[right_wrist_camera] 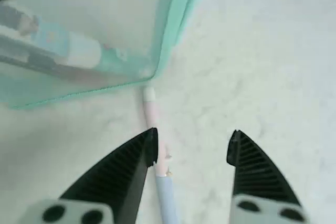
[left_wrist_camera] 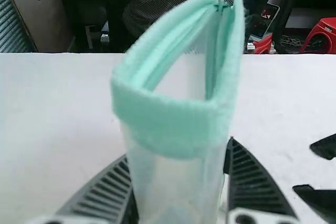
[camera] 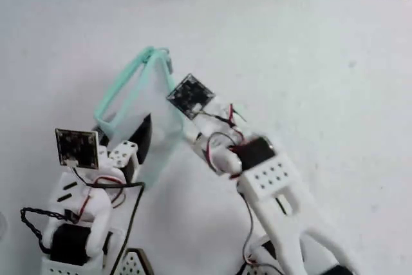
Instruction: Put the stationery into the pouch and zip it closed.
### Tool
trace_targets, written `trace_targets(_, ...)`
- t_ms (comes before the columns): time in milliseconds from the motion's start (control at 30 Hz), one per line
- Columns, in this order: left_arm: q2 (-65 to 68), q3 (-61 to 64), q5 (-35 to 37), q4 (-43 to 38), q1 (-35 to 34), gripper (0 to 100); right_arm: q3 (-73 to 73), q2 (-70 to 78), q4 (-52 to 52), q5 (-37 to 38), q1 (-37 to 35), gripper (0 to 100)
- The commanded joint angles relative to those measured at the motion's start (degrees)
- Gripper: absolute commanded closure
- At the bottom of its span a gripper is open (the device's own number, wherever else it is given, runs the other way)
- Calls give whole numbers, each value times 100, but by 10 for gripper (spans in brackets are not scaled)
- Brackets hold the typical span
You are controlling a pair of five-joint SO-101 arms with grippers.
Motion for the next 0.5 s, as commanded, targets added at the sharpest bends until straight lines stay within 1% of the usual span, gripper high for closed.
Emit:
trace_targets(0, -57, -53, 0, -158, -40, 786, -35, 866, -470, -132, 13, 789)
trace_targets(233, -57, -53, -9, -158, -40, 786, -44, 1991, -1033, -132, -92, 790)
trace_targets(467, -57, -53, -9, -158, -40, 786, -484, 3011, -1138, -132, 180, 790)
